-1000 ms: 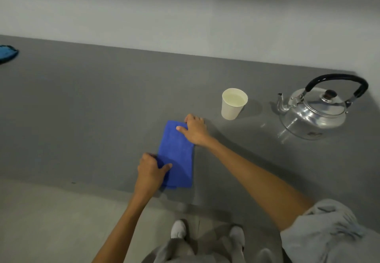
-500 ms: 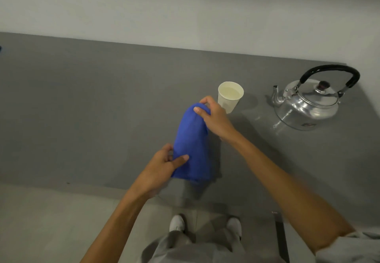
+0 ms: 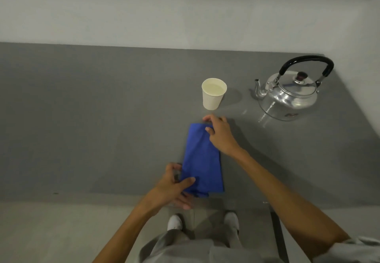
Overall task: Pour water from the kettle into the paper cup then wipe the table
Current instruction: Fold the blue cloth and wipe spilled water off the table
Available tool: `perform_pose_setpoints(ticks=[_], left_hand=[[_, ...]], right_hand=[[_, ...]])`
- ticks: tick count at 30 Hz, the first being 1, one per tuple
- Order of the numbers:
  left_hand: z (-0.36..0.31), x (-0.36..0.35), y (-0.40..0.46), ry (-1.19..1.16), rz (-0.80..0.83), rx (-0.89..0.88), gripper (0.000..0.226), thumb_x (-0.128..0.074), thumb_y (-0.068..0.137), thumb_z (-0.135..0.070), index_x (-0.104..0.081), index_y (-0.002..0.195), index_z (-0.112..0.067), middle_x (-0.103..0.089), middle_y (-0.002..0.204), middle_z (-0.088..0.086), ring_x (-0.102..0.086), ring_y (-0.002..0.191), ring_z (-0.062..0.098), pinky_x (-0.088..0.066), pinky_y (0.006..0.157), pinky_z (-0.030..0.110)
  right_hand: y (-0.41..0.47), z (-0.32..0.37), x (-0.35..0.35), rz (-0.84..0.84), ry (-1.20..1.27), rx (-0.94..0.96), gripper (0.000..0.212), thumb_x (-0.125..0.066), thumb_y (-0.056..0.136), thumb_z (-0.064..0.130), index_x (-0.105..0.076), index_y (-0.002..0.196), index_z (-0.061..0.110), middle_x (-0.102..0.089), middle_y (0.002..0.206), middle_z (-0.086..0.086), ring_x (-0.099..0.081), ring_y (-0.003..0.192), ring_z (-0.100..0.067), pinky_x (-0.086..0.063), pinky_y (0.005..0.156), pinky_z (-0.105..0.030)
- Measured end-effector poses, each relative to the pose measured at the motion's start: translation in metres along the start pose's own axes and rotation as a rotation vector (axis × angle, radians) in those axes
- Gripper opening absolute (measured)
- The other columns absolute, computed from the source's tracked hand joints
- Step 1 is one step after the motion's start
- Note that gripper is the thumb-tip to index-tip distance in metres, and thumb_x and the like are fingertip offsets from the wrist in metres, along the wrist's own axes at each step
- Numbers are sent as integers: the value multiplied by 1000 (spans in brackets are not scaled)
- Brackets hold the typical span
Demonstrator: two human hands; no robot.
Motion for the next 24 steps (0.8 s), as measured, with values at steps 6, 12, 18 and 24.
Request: perform_pose_setpoints(ticks=[6,12,18,24], left_hand=[[-16,25,11,761,-630,-468,24,-39,96,-40,-44,98,-17,-55,59,-3,-59,56,27,-44,49,37],[-42,34,43,991,-754,-735,37,-38,99,-17,-43,134,-8,-45,141,16,-43,129,30,-35,105,43],[-23,41,71,1160,-697,-642,56,-10,98,-38,-17,148,-14,-15,158,6,-6,146,18,0,120,43],[-18,43,75,1137,-731,-639,63,-14,95,-51,-16,149,-19,-14,158,1,-2,146,14,0,119,42]], right_hand=[[-28,23,-16,-226,-85,60,37,-43,91,-2,-49,126,4,-48,135,-13,-36,128,-25,-33,108,-36],[-51,25,-70,-160,-474,23,55,-21,102,28,-3,150,7,-1,159,-13,3,147,-27,6,119,-43],[-72,16,-75,-85,-580,76,59,-16,100,41,0,149,11,2,159,-9,7,146,-22,6,118,-42],[-103,-33,-23,-43,-618,61,63,-13,97,51,-4,151,21,5,158,-2,10,146,-18,8,116,-38]])
Point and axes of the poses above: each hand's wrist, its own y-axis towards the middle knuckle, its own x-axis out of the back of the hand, z = x × y, the point moved 4 cm from there along y, towards the middle knuckle
